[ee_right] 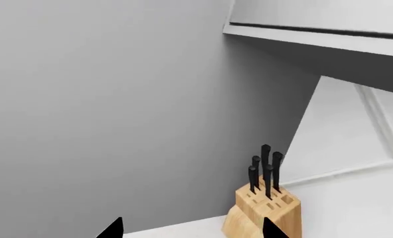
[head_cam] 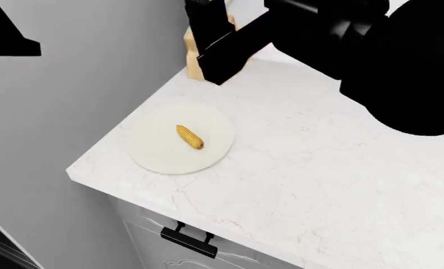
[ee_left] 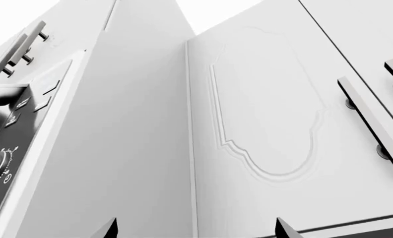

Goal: Pick the corn from the top rack in the oven and place it on the plate on the counter.

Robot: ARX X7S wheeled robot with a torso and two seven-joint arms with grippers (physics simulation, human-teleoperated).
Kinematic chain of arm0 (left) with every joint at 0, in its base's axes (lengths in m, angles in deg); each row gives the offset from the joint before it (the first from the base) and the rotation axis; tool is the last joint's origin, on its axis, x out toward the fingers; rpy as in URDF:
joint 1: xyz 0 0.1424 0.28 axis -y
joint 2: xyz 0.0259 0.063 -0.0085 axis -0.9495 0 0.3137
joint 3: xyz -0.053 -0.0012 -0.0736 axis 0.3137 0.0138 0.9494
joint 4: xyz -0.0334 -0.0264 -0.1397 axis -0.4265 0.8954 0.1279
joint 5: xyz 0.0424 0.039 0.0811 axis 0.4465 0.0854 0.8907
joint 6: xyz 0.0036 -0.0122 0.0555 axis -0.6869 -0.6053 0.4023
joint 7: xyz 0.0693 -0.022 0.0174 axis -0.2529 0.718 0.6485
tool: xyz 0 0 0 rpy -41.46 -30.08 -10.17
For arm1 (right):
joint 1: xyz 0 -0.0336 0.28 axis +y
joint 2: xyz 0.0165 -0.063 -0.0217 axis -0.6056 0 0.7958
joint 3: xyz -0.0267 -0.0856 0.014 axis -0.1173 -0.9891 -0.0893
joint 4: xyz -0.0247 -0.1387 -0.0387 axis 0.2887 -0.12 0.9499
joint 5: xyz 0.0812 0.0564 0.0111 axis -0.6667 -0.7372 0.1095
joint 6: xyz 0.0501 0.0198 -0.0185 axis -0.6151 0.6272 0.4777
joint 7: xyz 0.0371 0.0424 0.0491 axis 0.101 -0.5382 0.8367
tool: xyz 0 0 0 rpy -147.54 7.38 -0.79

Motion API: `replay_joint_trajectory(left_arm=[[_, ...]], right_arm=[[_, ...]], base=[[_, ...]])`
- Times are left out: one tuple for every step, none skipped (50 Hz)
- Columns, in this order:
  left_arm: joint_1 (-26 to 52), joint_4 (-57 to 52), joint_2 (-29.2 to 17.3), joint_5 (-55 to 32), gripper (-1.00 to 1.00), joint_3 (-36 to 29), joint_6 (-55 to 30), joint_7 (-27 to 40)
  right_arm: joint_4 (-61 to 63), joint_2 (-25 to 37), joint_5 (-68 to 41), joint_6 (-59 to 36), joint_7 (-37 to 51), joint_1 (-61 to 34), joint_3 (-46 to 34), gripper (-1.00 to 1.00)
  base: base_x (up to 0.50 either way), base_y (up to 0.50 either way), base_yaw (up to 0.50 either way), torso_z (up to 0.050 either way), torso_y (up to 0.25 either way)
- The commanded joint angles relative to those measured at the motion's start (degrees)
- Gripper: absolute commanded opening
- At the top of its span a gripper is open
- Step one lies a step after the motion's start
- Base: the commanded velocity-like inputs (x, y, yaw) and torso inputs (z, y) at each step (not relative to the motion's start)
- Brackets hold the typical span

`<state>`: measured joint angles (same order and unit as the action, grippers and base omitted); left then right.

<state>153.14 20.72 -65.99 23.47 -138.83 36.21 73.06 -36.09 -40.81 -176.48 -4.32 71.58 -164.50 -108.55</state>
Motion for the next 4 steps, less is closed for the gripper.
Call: replay_joint_trajectory(left_arm=[[0.07, 0.00, 0.20, -0.33, 1.00, 0.43, -0.43, -0.01], [0.06, 0.00, 0.14, -0.20, 1.00, 0.22, -0.30, 0.00], [0.05, 0.00, 0.08, -0.02, 1.00, 0.03, -0.10, 0.00], [0.04, 0.00, 0.07, 0.06, 1.00, -0.08, -0.03, 0.00]], right_arm=[[11.15, 5.11, -5.90, -0.67, 9.05, -3.42, 3.08, 1.00], [12.37, 5.31, -6.77, -0.60, 10.28, -3.92, 3.45, 1.00], [13.52, 5.31, -7.32, -0.97, 11.67, -4.75, 3.63, 1.00], [13.96, 5.26, -7.57, -1.20, 12.20, -5.16, 3.71, 1.00]], base=[[0.00, 0.00, 0.00, 0.000, 0.000], [0.00, 0.00, 0.00, 0.000, 0.000], [0.00, 0.00, 0.00, 0.000, 0.000], [0.00, 0.00, 0.00, 0.000, 0.000]])
